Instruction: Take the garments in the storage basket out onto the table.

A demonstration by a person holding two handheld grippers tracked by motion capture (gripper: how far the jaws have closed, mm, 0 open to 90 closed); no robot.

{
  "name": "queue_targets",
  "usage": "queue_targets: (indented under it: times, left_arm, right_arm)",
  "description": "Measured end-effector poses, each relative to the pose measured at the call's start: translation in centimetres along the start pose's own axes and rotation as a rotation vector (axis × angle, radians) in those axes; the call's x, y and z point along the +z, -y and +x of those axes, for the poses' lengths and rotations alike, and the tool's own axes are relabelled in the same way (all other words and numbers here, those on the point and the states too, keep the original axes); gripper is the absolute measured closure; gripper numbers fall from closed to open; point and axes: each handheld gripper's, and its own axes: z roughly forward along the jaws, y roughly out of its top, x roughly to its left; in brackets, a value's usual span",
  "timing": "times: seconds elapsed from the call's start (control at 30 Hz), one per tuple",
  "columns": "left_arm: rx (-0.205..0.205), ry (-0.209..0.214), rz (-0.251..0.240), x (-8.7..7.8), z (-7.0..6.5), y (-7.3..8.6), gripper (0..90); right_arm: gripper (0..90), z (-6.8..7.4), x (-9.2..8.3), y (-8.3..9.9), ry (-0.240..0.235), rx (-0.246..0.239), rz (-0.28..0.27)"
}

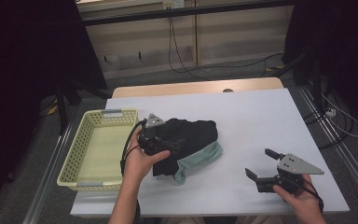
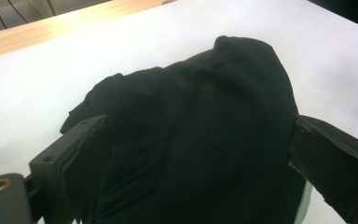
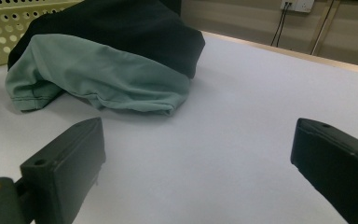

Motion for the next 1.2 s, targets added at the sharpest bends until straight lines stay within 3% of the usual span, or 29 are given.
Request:
queue_targets:
  times: [0.1,0.3,0.43,0.6,0.73,0.9,1.2]
  left_arm:
    - [0.014,-0.013,0.015,0.2,0.2,0.0,6.6]
    - [-0.005,-0.001,0.006,0.3,0.6,0.5,6.6]
    - [-0.016,-0.018,-0.001,0.0,0.9,0.7,6.6]
    - [-0.023,-0.020,-0.022,-0.4,1.0,0.7,6.8]
    - [-0.020,-0.027,-0.008,-0.3,1.1,0.8,7.2]
    - [-0.014,-0.026,-0.025,-0.4,1.0,0.7,8.6]
    - [-0.022,-0.023,-0.040,-0.4,0.8,0.6,9.2]
  right_arm:
    - [2.6,0.0,0.3,-0.4,-0.005,-0.001,0.000]
    - [2.6,0.1,1.3,-1.3,0.002,-0.003,0.008]
    - [2.6,0.2,2.2,-1.8,-0.021,0.009,0.029]
    - [2.8,0.8,3.4,-2.5,-0.036,-0.024,0.052]
    - [2.8,1.4,4.7,-3.1,-0.067,-0.022,0.060]
    - [2.4,2.0,6.2,-3.6,-0.086,-0.015,0.075]
    - [13.2,3.2,8.8,-5.0,-0.138,-0.038,0.101]
